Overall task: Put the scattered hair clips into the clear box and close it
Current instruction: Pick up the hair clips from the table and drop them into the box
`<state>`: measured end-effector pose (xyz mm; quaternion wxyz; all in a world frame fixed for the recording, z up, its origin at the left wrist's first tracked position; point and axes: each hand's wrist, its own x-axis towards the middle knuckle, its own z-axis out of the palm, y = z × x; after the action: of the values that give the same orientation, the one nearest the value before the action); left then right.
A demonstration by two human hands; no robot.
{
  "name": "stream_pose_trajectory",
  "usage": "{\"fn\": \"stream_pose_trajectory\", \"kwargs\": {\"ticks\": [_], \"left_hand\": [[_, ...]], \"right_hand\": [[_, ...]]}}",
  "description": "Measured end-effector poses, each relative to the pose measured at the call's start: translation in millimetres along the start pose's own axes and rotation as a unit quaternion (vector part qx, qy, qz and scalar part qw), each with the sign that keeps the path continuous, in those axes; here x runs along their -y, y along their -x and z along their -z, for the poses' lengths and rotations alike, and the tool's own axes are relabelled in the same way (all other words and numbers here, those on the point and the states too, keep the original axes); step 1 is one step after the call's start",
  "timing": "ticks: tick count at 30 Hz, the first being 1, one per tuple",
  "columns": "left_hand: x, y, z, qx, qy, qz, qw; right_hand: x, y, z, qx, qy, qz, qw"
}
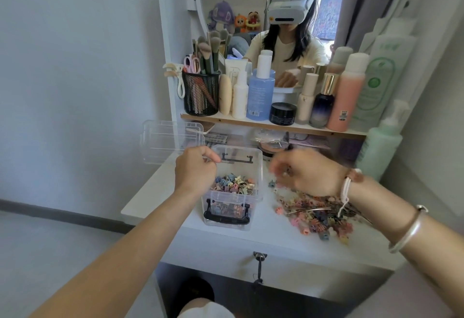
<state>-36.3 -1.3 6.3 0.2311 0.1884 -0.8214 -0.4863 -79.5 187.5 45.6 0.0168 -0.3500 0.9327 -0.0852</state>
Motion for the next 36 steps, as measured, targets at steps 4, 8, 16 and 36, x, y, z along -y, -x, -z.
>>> {"fn": "stream_pose_trajectory", "kwargs": {"ticks": [4,8,16,36], "left_hand": [[-1,0,-2,-0.002,-0.003,0.000,1.000],[-2,-1,-5,0.001,-0.001,-0.005,1.000],[-3,-2,-6,0.008,-0.001,-0.008,1.000],[-7,-4,-10,0.018,-0.002,-0.008,1.000]], "right_hand": [[-23,8,-27,0.139,0.085,-0.038,0.986],[-25,5,-33,0.099,0.092,-0.037,0.990],[-15,2,-28,0.054,0.126,-0.030,0.990],[-18,-7,-32,0.107,0.031,0.001,0.994]]}}
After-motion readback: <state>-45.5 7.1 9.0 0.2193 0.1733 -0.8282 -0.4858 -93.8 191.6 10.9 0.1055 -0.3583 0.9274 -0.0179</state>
